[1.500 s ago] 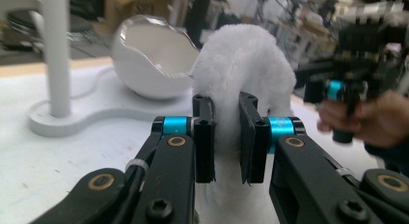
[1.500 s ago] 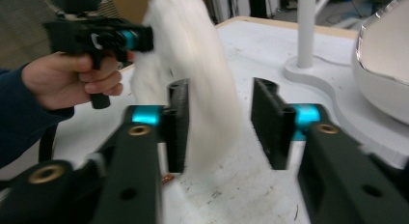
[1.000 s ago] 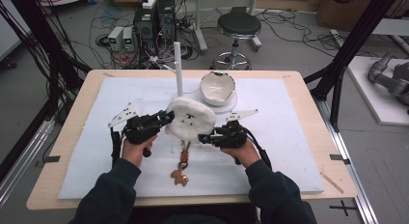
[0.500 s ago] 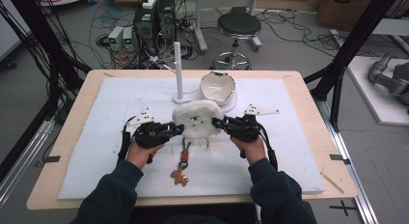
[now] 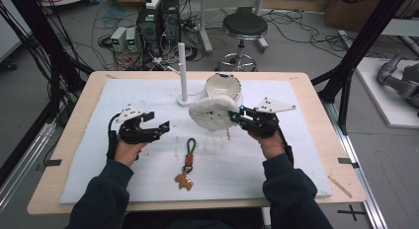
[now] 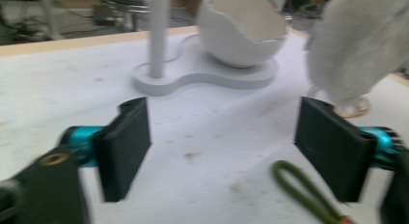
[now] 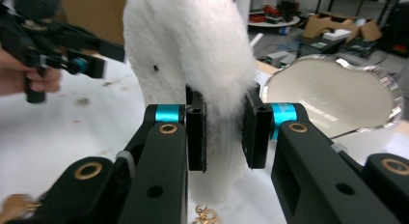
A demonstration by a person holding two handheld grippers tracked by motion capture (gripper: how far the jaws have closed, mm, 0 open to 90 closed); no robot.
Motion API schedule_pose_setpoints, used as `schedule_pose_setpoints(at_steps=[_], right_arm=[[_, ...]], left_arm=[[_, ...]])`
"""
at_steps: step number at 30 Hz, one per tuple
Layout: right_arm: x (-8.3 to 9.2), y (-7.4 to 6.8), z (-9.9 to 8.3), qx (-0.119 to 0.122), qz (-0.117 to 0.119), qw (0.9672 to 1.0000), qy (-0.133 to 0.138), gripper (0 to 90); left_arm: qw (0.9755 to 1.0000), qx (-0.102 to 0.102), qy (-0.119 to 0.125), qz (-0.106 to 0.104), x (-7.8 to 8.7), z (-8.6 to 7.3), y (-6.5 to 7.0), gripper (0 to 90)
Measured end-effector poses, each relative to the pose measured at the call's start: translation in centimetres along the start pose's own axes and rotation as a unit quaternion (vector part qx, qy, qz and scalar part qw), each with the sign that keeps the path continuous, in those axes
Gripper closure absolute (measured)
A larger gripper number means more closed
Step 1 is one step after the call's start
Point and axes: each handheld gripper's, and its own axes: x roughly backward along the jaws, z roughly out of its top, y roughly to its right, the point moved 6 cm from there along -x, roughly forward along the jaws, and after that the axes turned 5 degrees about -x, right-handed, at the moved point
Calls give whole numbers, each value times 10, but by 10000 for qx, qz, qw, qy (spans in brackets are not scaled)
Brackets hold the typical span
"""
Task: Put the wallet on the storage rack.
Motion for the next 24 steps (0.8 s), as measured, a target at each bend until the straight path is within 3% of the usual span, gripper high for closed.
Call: schedule_pose_setpoints(at_steps=[5,10,11,15,19,21,24], right_arm=[[-2,11,14,162,-112,9998,-54,758],[-6,23,39,344,-208,9992,-79,758],[-10,28,52,441,-236,9987,-76,758],[-15,35,68,517,-282,9982,-116,758],[-26,48,89,809,-458,9954,-218,758],[-34,58,99,1032,-605,9923,-324,758],[-42,68,104,1074,-745,9904,-439,758]], left_arm=[[9997,-188,-18,164,11,-3,-20,179],[9998,-20,-32,216,16,-7,-31,181],[9998,33,-52,204,16,-8,-33,182],[9996,180,-54,204,16,-11,-35,184],[9995,249,-9,213,16,-11,-36,182],[9994,273,-21,191,16,-12,-36,182],[9994,273,-51,184,16,-14,-36,183]])
